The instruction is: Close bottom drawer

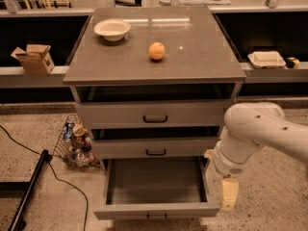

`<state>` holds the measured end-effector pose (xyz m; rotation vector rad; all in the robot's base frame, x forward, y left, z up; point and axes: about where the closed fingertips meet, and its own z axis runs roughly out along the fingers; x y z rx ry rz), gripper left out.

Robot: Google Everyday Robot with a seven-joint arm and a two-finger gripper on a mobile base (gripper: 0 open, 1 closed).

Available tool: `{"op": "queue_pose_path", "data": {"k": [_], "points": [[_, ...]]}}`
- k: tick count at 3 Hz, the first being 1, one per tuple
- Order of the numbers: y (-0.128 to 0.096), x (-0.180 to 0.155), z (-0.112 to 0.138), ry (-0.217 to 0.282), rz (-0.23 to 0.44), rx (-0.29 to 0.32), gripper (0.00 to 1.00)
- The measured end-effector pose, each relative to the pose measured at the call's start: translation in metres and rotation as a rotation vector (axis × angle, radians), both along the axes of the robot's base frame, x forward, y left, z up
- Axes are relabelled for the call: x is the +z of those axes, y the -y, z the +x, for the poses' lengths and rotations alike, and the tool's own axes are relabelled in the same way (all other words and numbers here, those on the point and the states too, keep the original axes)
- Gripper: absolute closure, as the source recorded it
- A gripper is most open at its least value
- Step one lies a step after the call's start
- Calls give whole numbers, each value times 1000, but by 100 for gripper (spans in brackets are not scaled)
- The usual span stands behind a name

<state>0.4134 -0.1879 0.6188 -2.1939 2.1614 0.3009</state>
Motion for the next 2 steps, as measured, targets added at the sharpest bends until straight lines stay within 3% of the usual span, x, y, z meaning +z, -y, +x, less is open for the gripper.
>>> {"op": "queue_pose_path", "data": {"k": [1, 2], "points": [[-2, -71, 2, -59, 63, 16, 0], [-12, -141, -8, -148, 139, 31, 0]]}}
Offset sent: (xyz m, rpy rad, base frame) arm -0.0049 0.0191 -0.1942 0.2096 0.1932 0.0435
